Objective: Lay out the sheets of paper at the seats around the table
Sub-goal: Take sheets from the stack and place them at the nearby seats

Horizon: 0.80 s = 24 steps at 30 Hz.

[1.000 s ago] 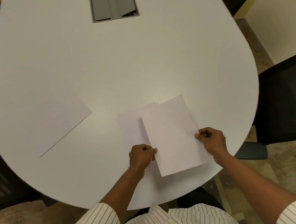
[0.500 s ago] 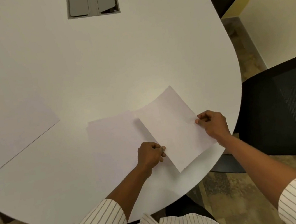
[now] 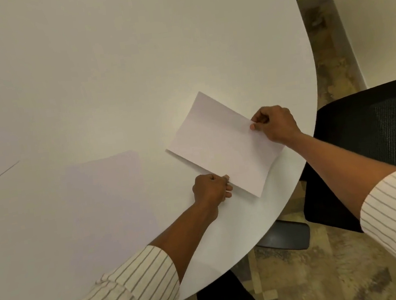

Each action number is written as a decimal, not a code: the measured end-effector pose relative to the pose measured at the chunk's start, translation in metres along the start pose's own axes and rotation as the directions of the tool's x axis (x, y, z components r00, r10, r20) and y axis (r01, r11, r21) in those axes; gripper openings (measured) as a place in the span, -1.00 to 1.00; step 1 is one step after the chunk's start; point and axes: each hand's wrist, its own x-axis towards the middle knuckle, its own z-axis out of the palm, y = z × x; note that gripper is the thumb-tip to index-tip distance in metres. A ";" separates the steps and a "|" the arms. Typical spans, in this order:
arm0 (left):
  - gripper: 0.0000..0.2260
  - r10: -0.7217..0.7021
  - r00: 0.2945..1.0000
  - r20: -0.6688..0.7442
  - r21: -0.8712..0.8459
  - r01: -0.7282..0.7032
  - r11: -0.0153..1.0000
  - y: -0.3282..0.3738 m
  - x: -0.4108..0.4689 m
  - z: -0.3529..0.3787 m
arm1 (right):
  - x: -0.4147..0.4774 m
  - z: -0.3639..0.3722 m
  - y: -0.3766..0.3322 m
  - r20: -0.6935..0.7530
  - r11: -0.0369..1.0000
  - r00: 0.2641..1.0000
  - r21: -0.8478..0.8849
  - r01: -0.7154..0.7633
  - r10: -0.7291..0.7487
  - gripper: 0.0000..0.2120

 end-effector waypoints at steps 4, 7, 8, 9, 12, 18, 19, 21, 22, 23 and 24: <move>-0.86 -0.054 0.998 -0.017 -0.055 0.053 0.997 0.013 0.017 0.019 | 0.028 -0.006 0.004 -0.012 0.998 0.999 -0.032 0.046 -0.047 -0.85; -0.89 -0.086 0.996 -0.024 -0.071 0.085 0.994 0.022 0.024 0.028 | 0.044 -0.011 0.002 -0.004 0.997 0.998 -0.036 0.067 -0.067 -0.85; -0.89 -0.093 0.995 -0.027 -0.069 0.091 0.993 0.025 0.025 0.030 | 0.048 -0.012 0.001 0.002 0.997 0.997 -0.040 0.073 -0.073 -0.86; -0.89 -0.097 0.995 -0.028 -0.064 0.095 0.993 0.028 0.026 0.032 | 0.053 -0.013 0.000 0.010 0.996 0.997 -0.049 0.079 -0.079 -0.87; -0.89 -0.103 0.994 -0.024 -0.037 0.102 0.994 0.032 0.030 0.037 | 0.062 -0.014 -0.002 0.026 0.992 0.996 -0.091 0.084 -0.082 -0.85; -0.86 -0.138 0.979 -0.148 -0.022 0.136 0.990 0.030 0.037 0.048 | 0.072 -0.008 -0.004 0.076 0.981 0.990 -0.150 0.126 -0.115 -0.80; -0.86 -0.149 0.977 -0.154 -0.023 0.147 0.989 0.029 0.038 0.049 | 0.073 -0.007 -0.004 0.086 0.978 0.989 -0.156 0.136 -0.124 -0.79; -0.85 -0.160 0.973 -0.167 -0.017 0.160 0.987 0.025 0.039 0.051 | 0.074 -0.003 -0.003 0.090 0.974 0.986 -0.161 0.156 -0.143 -0.78; -0.84 -0.160 0.972 -0.174 -0.012 0.160 0.987 0.024 0.040 0.051 | 0.074 -0.001 -0.003 0.085 0.973 0.984 -0.162 0.167 -0.155 -0.77; -0.84 -0.154 0.971 -0.184 -0.002 0.156 0.988 0.023 0.040 0.052 | 0.075 0.001 -0.002 0.077 0.971 0.983 -0.159 0.179 -0.168 -0.76; -0.84 -0.146 0.970 -0.196 0.014 0.152 0.988 0.023 0.041 0.052 | 0.076 0.003 -0.002 0.069 0.970 0.982 -0.153 0.187 -0.178 -0.75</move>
